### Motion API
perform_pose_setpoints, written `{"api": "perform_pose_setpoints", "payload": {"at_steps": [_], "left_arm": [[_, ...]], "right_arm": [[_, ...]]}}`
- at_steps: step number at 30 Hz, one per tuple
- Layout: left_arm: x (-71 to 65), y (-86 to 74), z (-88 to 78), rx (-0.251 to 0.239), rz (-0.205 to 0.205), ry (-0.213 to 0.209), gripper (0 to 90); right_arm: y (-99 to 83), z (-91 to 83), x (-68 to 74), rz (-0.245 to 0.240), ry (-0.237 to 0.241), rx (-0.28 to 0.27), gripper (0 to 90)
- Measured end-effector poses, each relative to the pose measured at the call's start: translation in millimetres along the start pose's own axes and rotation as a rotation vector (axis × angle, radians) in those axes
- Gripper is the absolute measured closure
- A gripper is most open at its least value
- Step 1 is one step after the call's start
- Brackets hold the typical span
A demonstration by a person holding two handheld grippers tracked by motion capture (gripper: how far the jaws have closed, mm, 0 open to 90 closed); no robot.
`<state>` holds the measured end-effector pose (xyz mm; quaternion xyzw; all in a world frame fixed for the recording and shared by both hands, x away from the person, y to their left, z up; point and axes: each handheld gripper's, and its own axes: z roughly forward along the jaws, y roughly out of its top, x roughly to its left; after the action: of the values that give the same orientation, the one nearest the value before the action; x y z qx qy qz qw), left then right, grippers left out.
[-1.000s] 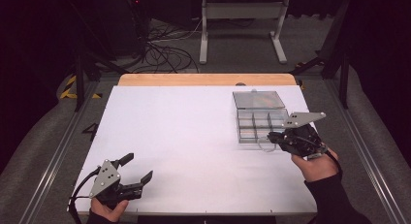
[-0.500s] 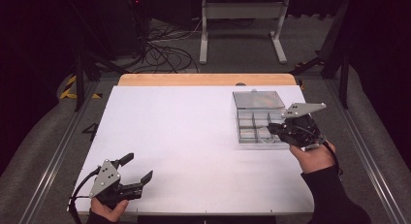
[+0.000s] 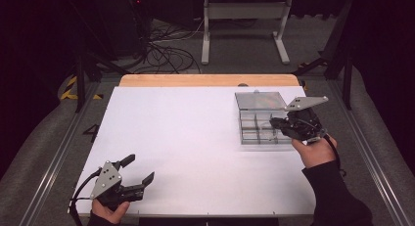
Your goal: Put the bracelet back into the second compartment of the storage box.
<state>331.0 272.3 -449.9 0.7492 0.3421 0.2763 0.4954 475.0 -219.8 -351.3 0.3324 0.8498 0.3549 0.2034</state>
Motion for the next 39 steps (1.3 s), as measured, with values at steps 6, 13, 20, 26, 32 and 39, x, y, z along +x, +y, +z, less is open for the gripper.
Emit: {"api": "perform_pose_setpoints", "payload": {"at_steps": [6,13,20,26,32,39], "left_arm": [[-0.2,0.0,0.2,-0.002,-0.006,-0.001,17.3],[0.3,-0.2,0.1,0.0,-0.005,-0.002,17.3],[0.0,-0.2,0.2,-0.001,-0.006,-0.004,17.3],[0.4,-0.2,0.8,0.0,0.001,-0.005,17.3],[0.4,-0.2,0.8,-0.002,-0.002,-0.007,17.3],[0.2,-0.3,0.6,-0.001,-0.004,-0.008,17.3]], "right_arm": [[3.8,6.6,-8.0,0.016,-0.016,-0.012,85.2],[7.7,16.5,-16.0,0.065,-0.043,-0.047,85.2],[9.5,28.6,-23.5,0.118,-0.065,-0.077,85.2],[8.2,38.3,-34.1,0.162,-0.082,-0.09,85.2],[5.7,46.3,-42.9,0.209,-0.089,-0.099,85.2],[2.5,55.0,-50.0,0.261,-0.082,-0.101,85.2]]}}
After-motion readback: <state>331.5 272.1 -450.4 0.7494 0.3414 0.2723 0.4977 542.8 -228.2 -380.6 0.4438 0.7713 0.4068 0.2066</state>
